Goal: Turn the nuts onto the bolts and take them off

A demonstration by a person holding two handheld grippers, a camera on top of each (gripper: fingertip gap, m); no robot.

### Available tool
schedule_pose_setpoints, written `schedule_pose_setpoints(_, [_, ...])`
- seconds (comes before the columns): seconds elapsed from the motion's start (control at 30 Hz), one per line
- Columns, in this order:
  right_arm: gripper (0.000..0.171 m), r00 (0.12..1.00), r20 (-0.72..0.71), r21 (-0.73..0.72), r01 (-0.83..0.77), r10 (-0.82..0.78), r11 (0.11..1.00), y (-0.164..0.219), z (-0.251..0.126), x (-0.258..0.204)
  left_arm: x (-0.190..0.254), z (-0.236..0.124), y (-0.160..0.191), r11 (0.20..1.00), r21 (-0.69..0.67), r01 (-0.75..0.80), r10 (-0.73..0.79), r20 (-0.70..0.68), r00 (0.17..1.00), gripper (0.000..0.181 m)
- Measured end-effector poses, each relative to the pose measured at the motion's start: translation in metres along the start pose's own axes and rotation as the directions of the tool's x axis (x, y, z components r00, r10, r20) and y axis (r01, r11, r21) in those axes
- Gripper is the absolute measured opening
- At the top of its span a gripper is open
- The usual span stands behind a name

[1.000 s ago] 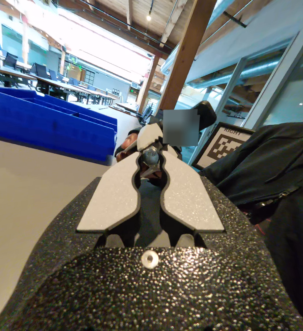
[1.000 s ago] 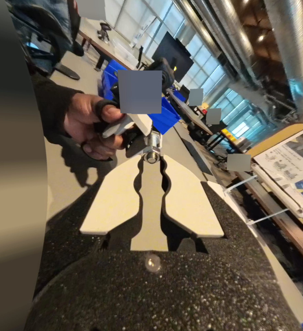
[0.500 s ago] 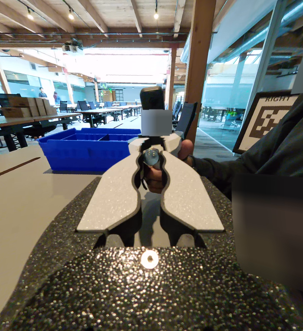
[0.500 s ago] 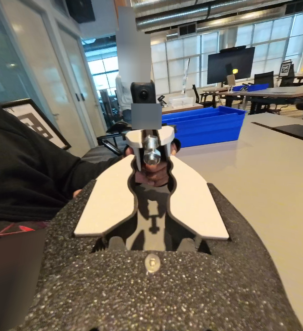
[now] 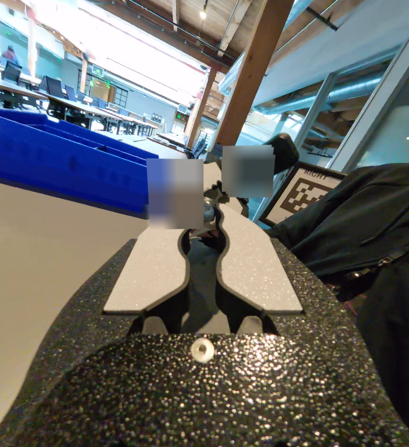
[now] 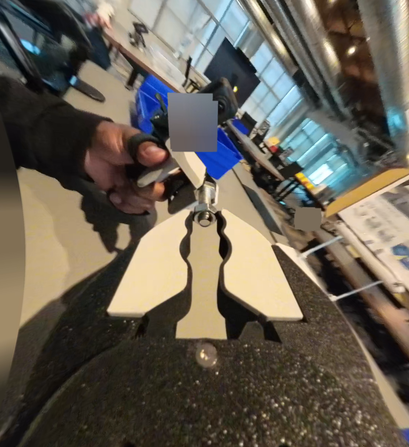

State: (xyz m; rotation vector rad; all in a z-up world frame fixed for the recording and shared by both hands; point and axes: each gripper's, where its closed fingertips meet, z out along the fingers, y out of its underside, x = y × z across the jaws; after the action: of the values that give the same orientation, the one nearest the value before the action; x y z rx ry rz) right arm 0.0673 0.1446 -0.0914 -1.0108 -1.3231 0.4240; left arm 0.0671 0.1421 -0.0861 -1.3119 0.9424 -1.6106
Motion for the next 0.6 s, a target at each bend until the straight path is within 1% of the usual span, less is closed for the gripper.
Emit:
schedule_pose_setpoints(0.03, [0.019,0.999,-0.023,-0.006,0.03,-0.03,1.0,0.0,0.001,0.0,0.0,0.0,-0.001,1.0,-0.001,-0.015,0.015,0.007,1.0,0.017])
schedule_pose_setpoints(0.07, [0.019,1.0,-0.024,0.002,0.018,-0.018,1.0,0.0,0.001,0.0,0.0,-0.001,-0.002,0.999,0.0,-0.04,0.04,0.017,0.999,0.017])
schedule_pose_setpoints(0.1, [0.023,1.0,-0.005,0.017,-0.027,0.027,0.999,-0.001,0.001,-0.001,0.002,-0.001,-0.004,0.998,0.005,-0.069,0.069,0.025,0.997,0.017])
schedule_pose_setpoints(0.17, [0.042,0.984,0.045,0.046,-0.174,0.172,0.984,-0.003,0.001,0.002,0.004,-0.002,-0.009,0.99,0.02,-0.136,0.135,0.048,0.99,0.017])
schedule_pose_setpoints(0.2, [0.043,0.963,0.086,0.061,-0.259,0.254,0.964,-0.004,0.001,0.002,0.005,-0.002,-0.011,0.985,0.02,-0.171,0.17,0.064,0.983,0.017])
schedule_pose_setpoints(0.27, [0.043,0.891,0.203,0.087,-0.43,0.407,0.899,-0.009,0.0,0.0,0.006,-0.002,-0.012,0.973,0.008,-0.232,0.23,0.091,0.969,0.017])
schedule_pose_setpoints(0.33, [0.042,0.804,0.297,0.098,-0.562,0.515,0.821,-0.014,-0.002,-0.001,0.008,0.0,-0.012,0.959,-0.011,-0.283,0.283,0.103,0.954,0.017])
schedule_pose_setpoints(0.43, [0.035,0.712,0.382,0.096,-0.665,0.589,0.741,-0.019,-0.005,-0.001,0.011,0.003,-0.011,0.94,-0.032,-0.34,0.342,0.111,0.933,0.017])
schedule_pose_setpoints(0.5, [0.029,0.686,0.404,0.073,-0.684,0.606,0.726,-0.018,-0.004,-0.003,0.013,0.003,-0.011,0.933,-0.033,-0.359,0.36,0.114,0.926,0.017])
schedule_pose_setpoints(0.53, [0.024,0.684,0.407,0.058,-0.68,0.605,0.731,-0.017,-0.003,-0.006,0.013,0.003,-0.011,0.931,-0.033,-0.363,0.365,0.114,0.924,0.017])
schedule_pose_setpoints(0.57, [0.019,0.694,0.401,0.049,-0.668,0.598,0.743,-0.015,-0.002,-0.007,0.014,0.004,-0.011,0.931,-0.034,-0.363,0.364,0.108,0.925,0.017])
schedule_pose_setpoints(0.6, [0.019,0.714,0.386,0.045,-0.647,0.584,0.761,-0.014,-0.002,-0.008,0.013,0.004,-0.011,0.933,-0.035,-0.358,0.36,0.108,0.927,0.017])
